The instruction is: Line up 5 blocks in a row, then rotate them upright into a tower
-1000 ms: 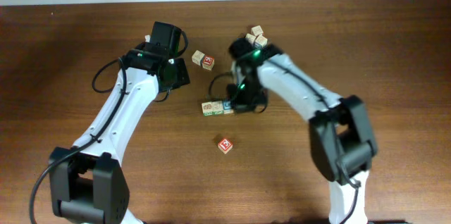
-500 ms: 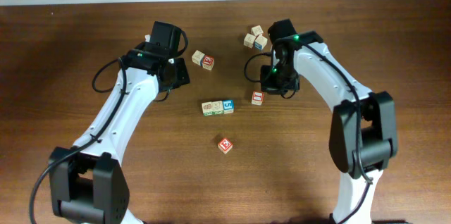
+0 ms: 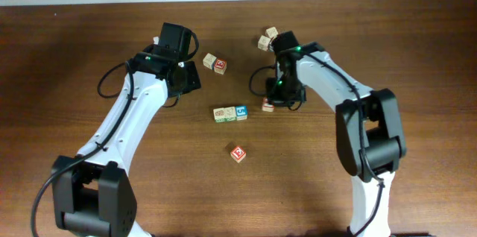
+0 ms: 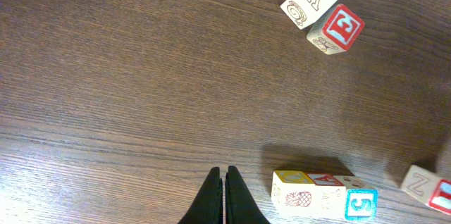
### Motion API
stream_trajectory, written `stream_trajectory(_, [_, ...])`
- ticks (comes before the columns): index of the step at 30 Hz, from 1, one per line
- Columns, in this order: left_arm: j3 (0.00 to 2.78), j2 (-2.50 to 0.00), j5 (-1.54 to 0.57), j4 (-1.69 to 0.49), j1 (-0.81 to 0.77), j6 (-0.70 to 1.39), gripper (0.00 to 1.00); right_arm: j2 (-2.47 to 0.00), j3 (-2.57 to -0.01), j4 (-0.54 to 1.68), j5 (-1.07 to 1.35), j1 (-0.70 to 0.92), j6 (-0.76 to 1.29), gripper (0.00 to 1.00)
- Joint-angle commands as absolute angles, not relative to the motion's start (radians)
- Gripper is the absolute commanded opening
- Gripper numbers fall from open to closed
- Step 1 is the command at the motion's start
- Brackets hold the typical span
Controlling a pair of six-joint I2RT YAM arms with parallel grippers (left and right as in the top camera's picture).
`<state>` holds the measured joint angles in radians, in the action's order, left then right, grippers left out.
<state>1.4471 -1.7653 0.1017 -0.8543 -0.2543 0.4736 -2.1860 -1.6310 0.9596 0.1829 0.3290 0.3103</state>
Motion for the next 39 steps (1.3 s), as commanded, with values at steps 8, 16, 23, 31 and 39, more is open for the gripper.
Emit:
stream_trajectory(8, [1.44, -1.752, 0.102, -0.853, -0.252, 0.485, 0.02, -2.199, -1.625, 0.945, 0.22, 0.366, 0.291, 0.05])
stream_trajectory(16, [1.44, -1.752, 0.102, -0.853, -0.252, 0.485, 0.02, -2.199, -1.625, 0.855, 0.263, 0.347, 0.177, 0.05])
stream_trajectory(23, [1.44, -1.752, 0.102, -0.853, -0.252, 0.485, 0.02, -2.2, -1.625, 0.83, 0.281, 0.354, 0.105, 0.05])
stream_trajectory(31, [1.44, -1.752, 0.103, -0.852, -0.253, 0.485, 0.02, -2.2, -1.625, 0.822, 0.339, 0.354, 0.007, 0.05])
stream_trajectory(39, [1.44, -1.752, 0.114, -0.853, -0.252, 0.485, 0.02, -2.2, -1.625, 0.834, 0.403, 0.373, -0.028, 0.05])
